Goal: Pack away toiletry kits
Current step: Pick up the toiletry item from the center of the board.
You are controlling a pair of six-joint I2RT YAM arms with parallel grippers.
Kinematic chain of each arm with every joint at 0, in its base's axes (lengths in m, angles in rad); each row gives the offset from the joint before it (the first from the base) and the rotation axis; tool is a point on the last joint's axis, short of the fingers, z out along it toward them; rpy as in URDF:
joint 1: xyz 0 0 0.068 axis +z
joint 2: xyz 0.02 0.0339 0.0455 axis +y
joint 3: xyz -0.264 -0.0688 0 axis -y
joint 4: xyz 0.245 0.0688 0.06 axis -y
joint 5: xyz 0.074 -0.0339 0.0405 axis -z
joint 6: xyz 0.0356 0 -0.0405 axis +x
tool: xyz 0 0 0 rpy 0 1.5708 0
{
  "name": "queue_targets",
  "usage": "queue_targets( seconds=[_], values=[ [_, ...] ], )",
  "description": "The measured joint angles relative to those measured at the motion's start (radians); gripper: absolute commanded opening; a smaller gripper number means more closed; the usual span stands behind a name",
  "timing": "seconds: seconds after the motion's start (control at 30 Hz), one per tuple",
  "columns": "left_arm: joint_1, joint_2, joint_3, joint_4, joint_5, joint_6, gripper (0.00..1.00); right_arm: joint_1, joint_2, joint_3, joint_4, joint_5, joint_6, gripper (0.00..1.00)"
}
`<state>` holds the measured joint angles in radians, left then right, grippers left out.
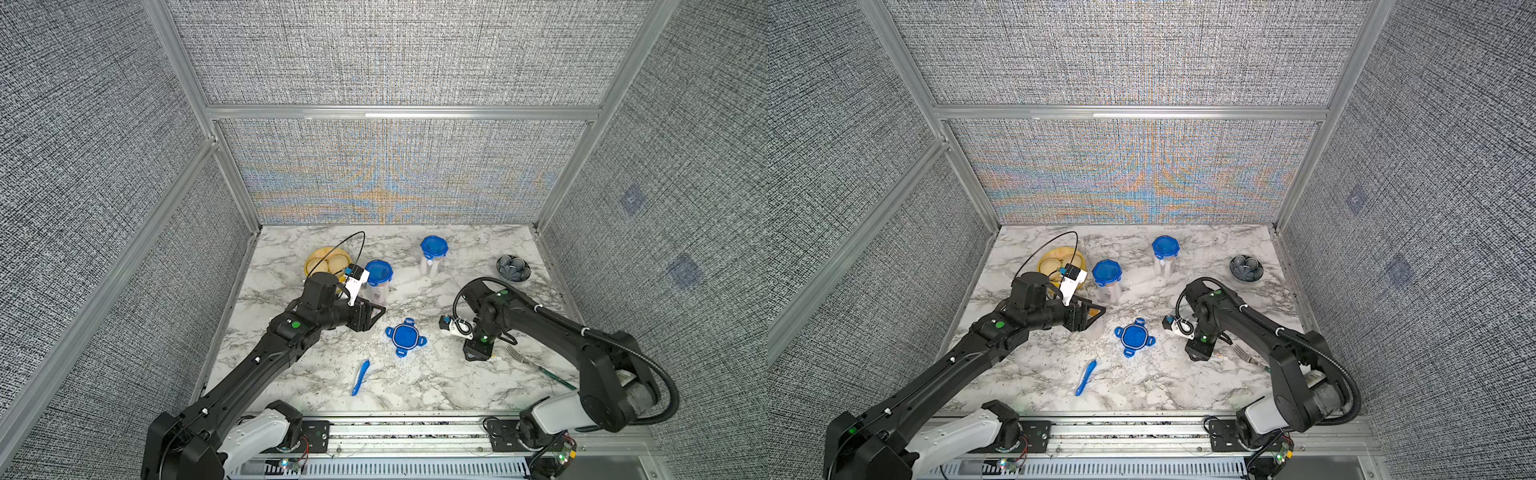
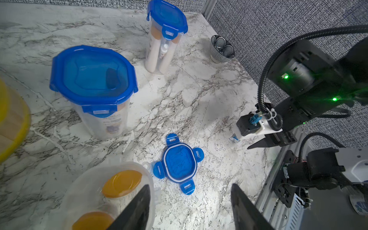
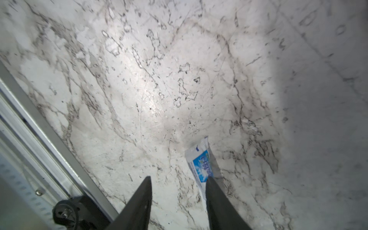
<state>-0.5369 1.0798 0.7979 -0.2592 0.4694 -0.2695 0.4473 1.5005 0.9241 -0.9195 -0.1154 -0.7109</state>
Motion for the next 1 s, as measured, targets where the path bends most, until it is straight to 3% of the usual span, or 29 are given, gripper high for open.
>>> queue_targets(
  seconds=[0.33,0.6,0.9,1.0],
  values=[
    [-0.004,0.042,-0.044,0.107,0.159,-0.063,0.63,0.029,0.055,-0.024,0.064,0.092,-0.009,0.43],
    [-0.005,0.019,-0.053,0.115,0.185,-0.072,0.62,0.056,0.103,-0.03,0.105,0.118,-0.008,0.28],
    [-0.005,0.004,-0.056,0.116,0.185,-0.072,0.62,0.064,0.088,-0.03,0.115,0.144,-0.005,0.02],
    [-0.005,0.005,-0.054,0.114,0.183,-0.072,0.62,0.064,0.063,-0.015,0.098,0.143,0.003,0.0]
  ],
)
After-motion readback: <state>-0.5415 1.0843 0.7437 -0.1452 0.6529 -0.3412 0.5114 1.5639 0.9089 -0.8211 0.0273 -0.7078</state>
